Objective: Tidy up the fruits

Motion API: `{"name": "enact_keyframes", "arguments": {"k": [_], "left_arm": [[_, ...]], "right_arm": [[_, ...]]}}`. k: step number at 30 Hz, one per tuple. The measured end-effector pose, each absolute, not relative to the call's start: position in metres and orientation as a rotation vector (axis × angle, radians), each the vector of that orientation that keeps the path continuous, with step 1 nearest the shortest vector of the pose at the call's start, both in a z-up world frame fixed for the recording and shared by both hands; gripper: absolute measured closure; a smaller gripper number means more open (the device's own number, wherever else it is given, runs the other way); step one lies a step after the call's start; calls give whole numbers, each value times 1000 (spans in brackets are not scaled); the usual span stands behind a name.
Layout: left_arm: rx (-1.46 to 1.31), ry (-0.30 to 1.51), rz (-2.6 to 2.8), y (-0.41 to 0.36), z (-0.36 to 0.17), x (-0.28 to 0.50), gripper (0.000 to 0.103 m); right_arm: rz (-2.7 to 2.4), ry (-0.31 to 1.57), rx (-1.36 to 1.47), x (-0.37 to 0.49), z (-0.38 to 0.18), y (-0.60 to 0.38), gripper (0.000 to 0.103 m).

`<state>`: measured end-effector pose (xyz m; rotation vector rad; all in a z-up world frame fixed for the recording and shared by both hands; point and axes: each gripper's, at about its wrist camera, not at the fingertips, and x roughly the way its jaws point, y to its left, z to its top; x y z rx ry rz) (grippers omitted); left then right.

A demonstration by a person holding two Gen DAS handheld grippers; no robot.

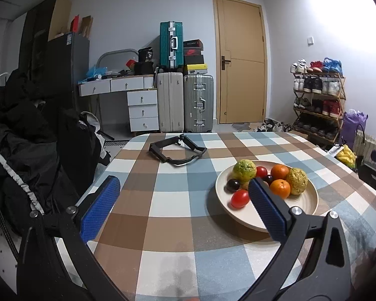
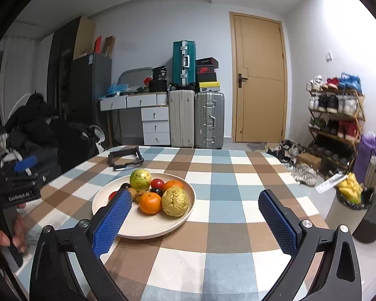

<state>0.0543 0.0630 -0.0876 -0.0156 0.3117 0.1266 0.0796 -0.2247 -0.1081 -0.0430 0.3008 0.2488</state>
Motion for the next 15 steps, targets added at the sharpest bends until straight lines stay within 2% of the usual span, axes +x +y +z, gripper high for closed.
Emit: {"name": "enact_keyframes", "arguments": {"k": [15], "left_arm": [[-13, 303, 124, 62, -89, 56, 1]], "right_arm": [[260, 301, -37, 81, -108, -230, 0]]}}
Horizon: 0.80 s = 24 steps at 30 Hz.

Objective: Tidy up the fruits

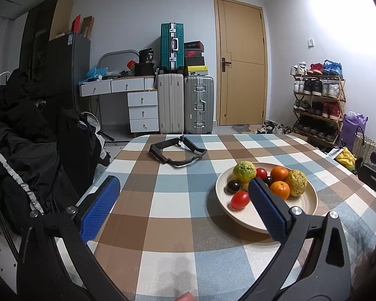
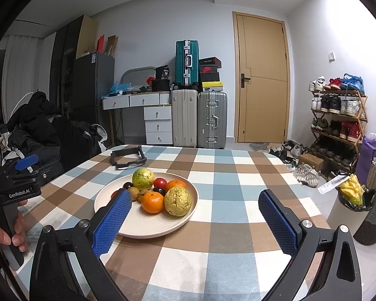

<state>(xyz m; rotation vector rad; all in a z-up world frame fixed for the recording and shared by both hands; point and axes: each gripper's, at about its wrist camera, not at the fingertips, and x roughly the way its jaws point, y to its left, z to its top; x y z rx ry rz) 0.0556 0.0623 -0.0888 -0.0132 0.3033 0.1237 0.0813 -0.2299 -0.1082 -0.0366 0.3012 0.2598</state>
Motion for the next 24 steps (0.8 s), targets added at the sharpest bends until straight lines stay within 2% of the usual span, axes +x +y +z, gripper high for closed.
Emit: {"name": "enact_keyframes", "arguments": {"k": [24], "left_arm": [[-17, 301, 135, 64, -88, 52, 1]], "right_arm": [[260, 301, -37, 80, -108, -229, 0]]}}
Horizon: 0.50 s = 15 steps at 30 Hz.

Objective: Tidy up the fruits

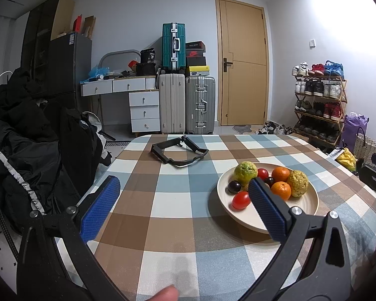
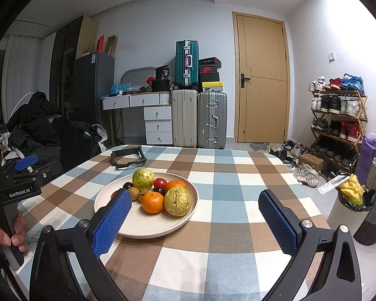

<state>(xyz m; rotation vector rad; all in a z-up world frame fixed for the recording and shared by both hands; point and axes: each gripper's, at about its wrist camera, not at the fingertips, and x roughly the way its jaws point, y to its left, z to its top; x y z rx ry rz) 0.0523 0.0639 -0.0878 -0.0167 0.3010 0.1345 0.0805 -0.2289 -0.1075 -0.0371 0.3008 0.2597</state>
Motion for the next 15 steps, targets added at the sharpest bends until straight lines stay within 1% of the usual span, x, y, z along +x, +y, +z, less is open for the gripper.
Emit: {"name": "enact_keyframes", "arguments": {"k": [15], "left_arm": [[-17, 301, 135, 64, -88, 52, 1]], "right_arm": [[260, 301, -37, 81, -108, -230, 0]]}}
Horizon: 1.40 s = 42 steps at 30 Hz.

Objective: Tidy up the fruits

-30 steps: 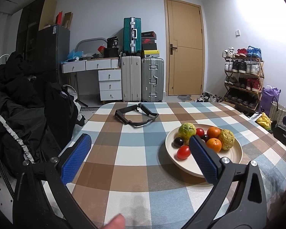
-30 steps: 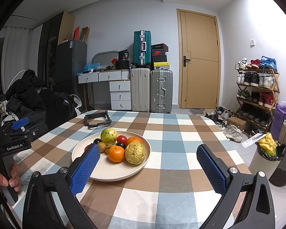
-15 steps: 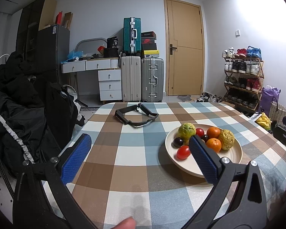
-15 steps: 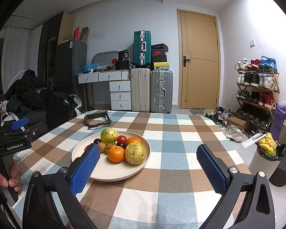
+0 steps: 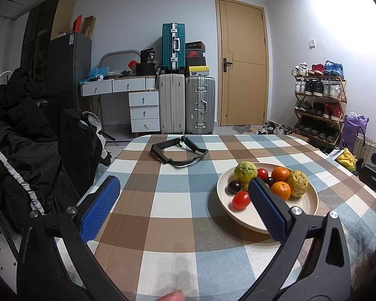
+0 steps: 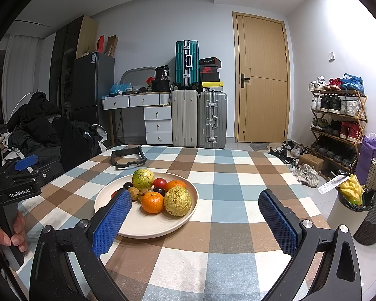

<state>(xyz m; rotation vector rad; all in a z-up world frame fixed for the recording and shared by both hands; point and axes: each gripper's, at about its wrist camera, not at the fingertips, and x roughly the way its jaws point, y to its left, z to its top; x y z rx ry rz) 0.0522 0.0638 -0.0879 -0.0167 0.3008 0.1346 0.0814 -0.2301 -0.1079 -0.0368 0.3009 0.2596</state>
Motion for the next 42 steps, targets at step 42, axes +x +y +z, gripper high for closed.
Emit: {"name": "enact_keyframes", "arguments": {"k": [42], "left_arm": [[-10, 303, 108, 61, -87, 51, 1]], "right_arm": [[259, 301, -37, 80, -108, -229, 0]]}}
